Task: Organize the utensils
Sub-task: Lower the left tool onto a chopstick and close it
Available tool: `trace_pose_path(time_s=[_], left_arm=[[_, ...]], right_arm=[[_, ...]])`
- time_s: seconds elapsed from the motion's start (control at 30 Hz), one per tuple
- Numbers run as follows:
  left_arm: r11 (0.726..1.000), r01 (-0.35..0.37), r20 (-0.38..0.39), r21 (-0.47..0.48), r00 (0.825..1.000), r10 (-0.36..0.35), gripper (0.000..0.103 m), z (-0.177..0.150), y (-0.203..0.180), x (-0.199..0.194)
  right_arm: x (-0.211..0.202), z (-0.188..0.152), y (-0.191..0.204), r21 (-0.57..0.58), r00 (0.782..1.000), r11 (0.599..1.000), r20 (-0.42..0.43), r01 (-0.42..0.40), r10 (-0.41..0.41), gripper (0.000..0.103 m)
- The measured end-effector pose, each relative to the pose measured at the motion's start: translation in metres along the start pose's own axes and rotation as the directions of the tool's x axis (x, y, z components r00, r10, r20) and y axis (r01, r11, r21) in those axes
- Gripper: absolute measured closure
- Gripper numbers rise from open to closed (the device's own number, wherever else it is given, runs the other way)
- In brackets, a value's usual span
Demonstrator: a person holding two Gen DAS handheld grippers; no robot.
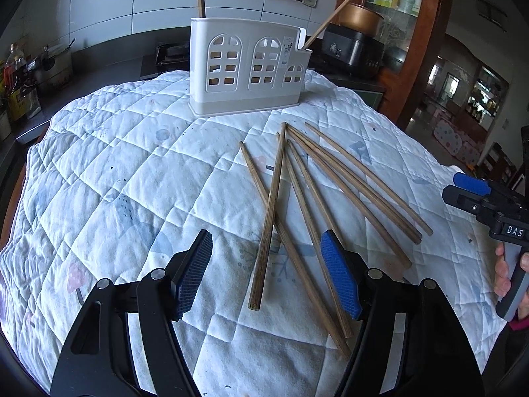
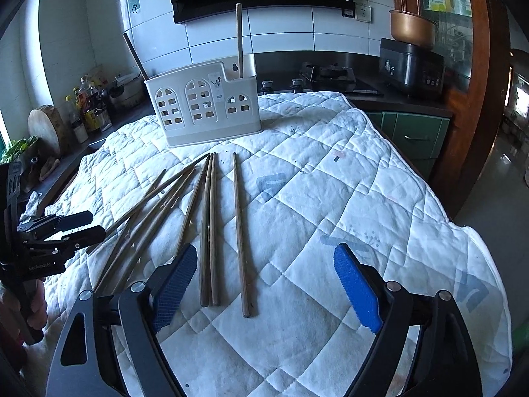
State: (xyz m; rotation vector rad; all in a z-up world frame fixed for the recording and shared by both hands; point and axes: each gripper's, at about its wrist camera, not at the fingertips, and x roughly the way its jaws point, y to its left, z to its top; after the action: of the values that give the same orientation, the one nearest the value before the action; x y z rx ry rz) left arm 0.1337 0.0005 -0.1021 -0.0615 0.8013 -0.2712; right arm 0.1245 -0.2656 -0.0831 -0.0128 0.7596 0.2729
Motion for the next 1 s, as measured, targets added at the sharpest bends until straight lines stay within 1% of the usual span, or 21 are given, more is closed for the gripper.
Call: trace_pose_path(time_s=[0.13,0.27,0.47,0.57,0.6,0.77,0.8,0.83,0.93,1.0], left_arm=[[1.000,-0.004,-0.004,0.012,1.000,0.004,0.035,0.000,0.000,0.002],[1.000,0.006,-0.019,0.017,1.000,-0.006,0.035,0.001,0.001,0.005],[0.999,0.018,-0.035,0.033,0.999,-0.017,0.035,0.000,-0.001,0.008],[1.000,0.005,-0.025,0.030,1.000,-0.004,0.035,0.001,0.000,0.009],[1.000,0.010,-0.026,0.025,1.000,-0.009,0.037,0.001,0.002,0.009],[1.000,0.011,-0.012,0.022,1.000,-0.011,0.037,0.002,0.004,0.007],[1.000,0.009,-0.010,0.025,1.000,-0.008,0.040,0.002,0.003,0.007],[0.999,0.008,-0.015,0.031,1.000,-0.008,0.047,0.002,0.002,0.008],[1.000,-0.001,-0.029,0.028,1.000,0.002,0.053,0.000,0.003,0.011],[1.000,0.005,-0.030,0.021,1.000,-0.005,0.056,0.000,0.004,0.012]], right_arm=[[0.001,-0.001,-0.001,0.000,1.000,1.000,-0.003,0.002,-0.002,0.014],[0.004,-0.002,-0.003,0.004,1.000,1.000,-0.017,-0.007,0.007,0.012],[0.006,-0.003,0.000,-0.021,1.000,1.000,-0.027,0.002,-0.002,0.011],[0.006,-0.003,0.001,-0.030,1.000,1.000,-0.026,0.006,-0.007,0.011],[0.005,-0.003,0.000,-0.030,1.000,1.000,-0.025,0.007,-0.008,0.011],[0.006,-0.003,-0.001,-0.024,1.000,1.000,-0.026,0.007,-0.008,0.011],[0.007,-0.003,-0.001,-0.022,1.000,1.000,-0.028,0.006,-0.006,0.011],[0.008,-0.002,-0.002,-0.020,1.000,1.000,-0.031,0.003,-0.003,0.011],[0.010,-0.002,-0.002,-0.016,0.999,1.000,-0.038,-0.003,0.002,0.011],[0.011,-0.002,-0.003,-0.016,0.999,1.000,-0.042,-0.003,0.002,0.011]])
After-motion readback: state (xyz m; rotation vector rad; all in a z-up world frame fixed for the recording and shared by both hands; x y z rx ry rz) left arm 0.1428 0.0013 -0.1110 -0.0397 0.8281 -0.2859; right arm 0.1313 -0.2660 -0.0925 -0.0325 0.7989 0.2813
